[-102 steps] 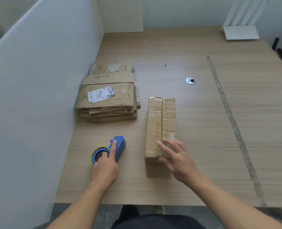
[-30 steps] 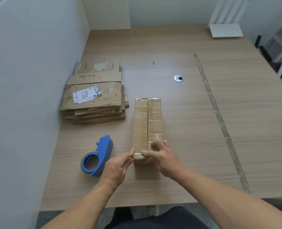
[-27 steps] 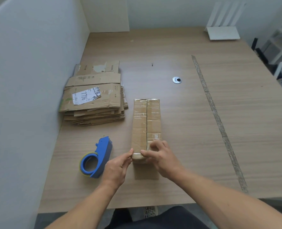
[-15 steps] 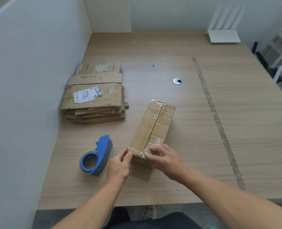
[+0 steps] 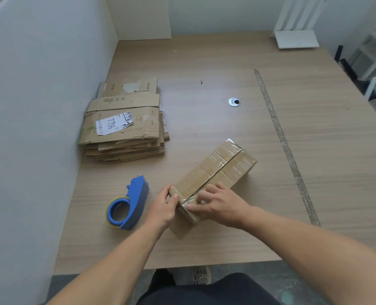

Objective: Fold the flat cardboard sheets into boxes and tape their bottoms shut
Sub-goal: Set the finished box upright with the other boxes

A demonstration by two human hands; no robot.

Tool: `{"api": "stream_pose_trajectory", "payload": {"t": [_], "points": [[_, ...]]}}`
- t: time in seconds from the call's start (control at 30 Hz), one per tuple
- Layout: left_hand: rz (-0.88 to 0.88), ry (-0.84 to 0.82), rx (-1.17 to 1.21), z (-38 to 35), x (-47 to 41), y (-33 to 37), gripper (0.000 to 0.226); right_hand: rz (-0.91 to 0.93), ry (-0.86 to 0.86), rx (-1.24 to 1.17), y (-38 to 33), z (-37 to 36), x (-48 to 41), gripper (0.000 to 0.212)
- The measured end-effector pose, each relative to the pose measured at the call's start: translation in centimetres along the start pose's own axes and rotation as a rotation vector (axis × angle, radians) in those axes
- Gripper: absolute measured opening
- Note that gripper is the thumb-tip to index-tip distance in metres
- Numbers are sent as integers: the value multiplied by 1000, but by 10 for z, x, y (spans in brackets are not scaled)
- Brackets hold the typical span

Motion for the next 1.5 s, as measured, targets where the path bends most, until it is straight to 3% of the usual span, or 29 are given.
{"api": "stream_pose_trajectory", "payload": {"t": [0.17,0.37,0.43,0.5,0.57,0.7,0.83,1.0,1.1,1.3,1.4,1.5], "points": [[-41,-129,15,-4,5,-2,74,-217,94,-109,-7,-7,2,37],[-90,-42,38,-5,12,5,45,-356,244,-196,-15,7,13,31],[-85,-3,45,-7,12,10,41,-640,287,-95,11,20,24,45],[-61,10,92,-11,10,14,40,-960,75,-73,38,19,34,78],[-47,-1,113,-19,6,16,38,-1098,-131,-159,47,7,36,100],[16,92,2,-26,5,14,46,-1219,-52,-192,47,2,36,89],[-40,117,-122,-29,4,11,66,-1249,-4,-203,48,4,35,76],[22,199,-47,-29,3,13,43,-1259,66,-213,55,10,41,62],[-7,211,-55,-28,1,16,35,-1308,16,-207,67,17,48,83],[-92,178,-76,-26,1,25,32,-1587,-85,-231,91,30,88,132],[-111,170,-99,-29,2,25,36,-1737,-86,-366,98,32,117,138],[-117,143,-155,-32,0,22,41,-1707,19,-444,101,31,124,128]]}}
Point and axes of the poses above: each hand's wrist, its own x-axis away from the middle knuckle, its own z-axis out of the back of the hand, y = z × x, the point moved 7 cm from there along -x, towards the middle knuckle, and after that the axes turned 7 degrees about -x, right-handed, at the moved point
